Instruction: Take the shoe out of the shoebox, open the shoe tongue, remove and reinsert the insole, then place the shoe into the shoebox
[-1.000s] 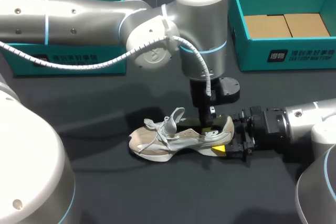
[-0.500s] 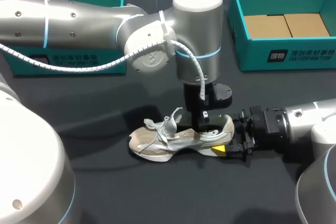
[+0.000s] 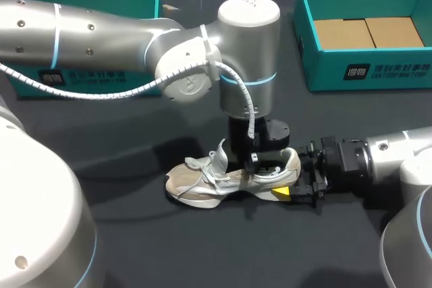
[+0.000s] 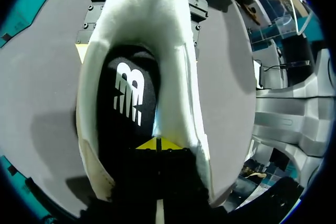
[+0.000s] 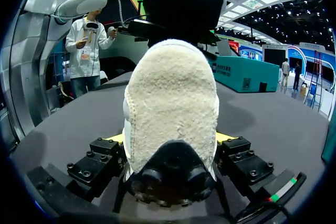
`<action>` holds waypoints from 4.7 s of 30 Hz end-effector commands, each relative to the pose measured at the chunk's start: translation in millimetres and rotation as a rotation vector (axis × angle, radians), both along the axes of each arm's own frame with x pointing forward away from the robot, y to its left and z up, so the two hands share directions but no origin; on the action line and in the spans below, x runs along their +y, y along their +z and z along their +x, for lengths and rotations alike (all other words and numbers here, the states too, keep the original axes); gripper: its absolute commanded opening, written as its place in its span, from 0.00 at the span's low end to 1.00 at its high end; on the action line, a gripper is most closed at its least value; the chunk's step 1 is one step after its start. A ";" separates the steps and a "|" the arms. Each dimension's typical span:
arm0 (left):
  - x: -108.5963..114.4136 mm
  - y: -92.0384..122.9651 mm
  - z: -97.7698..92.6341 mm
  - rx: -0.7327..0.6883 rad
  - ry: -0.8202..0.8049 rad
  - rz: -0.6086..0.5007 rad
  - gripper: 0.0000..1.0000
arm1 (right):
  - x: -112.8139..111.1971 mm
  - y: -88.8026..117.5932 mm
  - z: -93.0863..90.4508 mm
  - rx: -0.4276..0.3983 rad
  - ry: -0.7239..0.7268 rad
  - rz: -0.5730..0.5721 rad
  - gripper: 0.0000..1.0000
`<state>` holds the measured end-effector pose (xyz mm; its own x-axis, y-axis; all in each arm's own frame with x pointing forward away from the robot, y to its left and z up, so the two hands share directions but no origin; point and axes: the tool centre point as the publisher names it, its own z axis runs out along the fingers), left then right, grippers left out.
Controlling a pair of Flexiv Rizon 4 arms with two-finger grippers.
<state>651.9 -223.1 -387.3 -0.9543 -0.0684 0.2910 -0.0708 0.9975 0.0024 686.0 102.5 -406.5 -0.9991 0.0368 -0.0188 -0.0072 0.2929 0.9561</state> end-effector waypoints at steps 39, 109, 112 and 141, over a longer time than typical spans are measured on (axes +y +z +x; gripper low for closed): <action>7.7 -42.1 30.0 -0.268 0.114 0.087 0.00 | -1.2 0.0 -0.5 0.000 0.000 -0.005 0.00; 16.0 31.9 9.2 0.009 0.248 -0.503 0.00 | -1.2 0.0 -0.5 0.000 0.000 -0.005 0.00; 9.9 35.3 7.3 -0.033 0.234 -0.476 0.23 | -1.2 0.0 -0.5 0.000 0.000 -0.005 0.00; -22.2 21.0 26.3 -0.178 0.070 -0.224 0.33 | -1.2 0.0 -0.5 0.000 0.000 -0.005 0.00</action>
